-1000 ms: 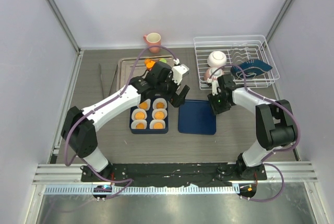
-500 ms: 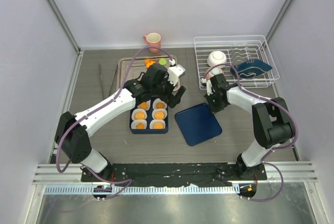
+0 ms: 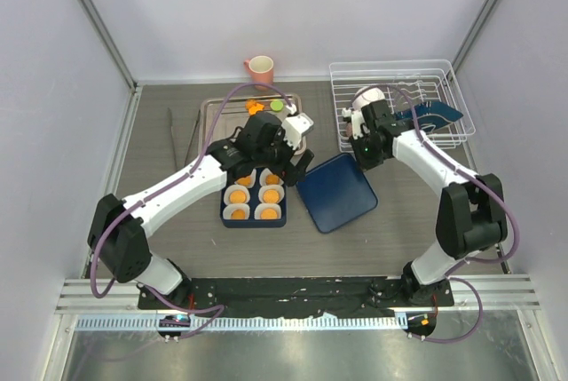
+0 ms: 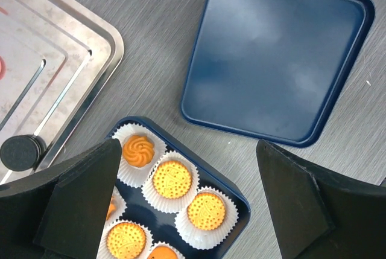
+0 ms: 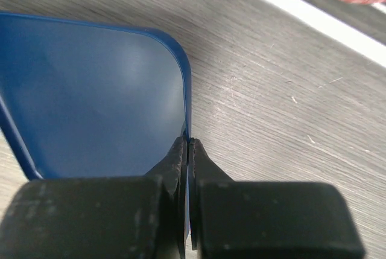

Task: Pack the cookies

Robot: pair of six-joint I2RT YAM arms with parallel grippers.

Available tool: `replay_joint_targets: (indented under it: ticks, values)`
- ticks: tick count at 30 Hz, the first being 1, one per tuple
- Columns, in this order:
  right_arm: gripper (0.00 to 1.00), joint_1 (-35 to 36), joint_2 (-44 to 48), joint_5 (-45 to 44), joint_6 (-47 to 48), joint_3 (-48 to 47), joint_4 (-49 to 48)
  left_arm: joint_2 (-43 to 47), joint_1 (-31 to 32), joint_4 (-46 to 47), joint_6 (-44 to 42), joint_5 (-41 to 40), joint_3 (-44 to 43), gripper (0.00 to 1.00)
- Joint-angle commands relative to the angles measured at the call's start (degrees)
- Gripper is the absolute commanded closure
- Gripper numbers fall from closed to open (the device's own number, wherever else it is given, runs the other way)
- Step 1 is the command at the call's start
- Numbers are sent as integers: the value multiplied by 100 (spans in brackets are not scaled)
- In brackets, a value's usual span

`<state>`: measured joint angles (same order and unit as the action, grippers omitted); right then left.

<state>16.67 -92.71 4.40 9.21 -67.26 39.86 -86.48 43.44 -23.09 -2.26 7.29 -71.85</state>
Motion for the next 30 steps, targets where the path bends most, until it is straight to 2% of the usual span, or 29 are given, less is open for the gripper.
replay_joint_targets:
  ticks: [1,12,19,23,27,30]
  values:
    - [99,3,648,359,159,-629,470,131,24,411,-195,247,-100,0]
    - [99,3,1307,737,318,-1271,1120,-53,15,499,-951,940,-732,0]
    - [99,3,1536,1089,300,-1368,1182,-369,15,34,-1372,1275,-1137,0]
    - [99,-5,1694,1264,300,-1298,1112,-738,-2,-722,-1505,1591,-1716,0]
    - [99,3,1905,1379,309,-1280,954,-932,-125,-1013,-1409,2327,-1911,0]
    - [99,12,2037,1388,327,-1263,866,-1055,-143,-1258,-1435,2566,-2103,1]
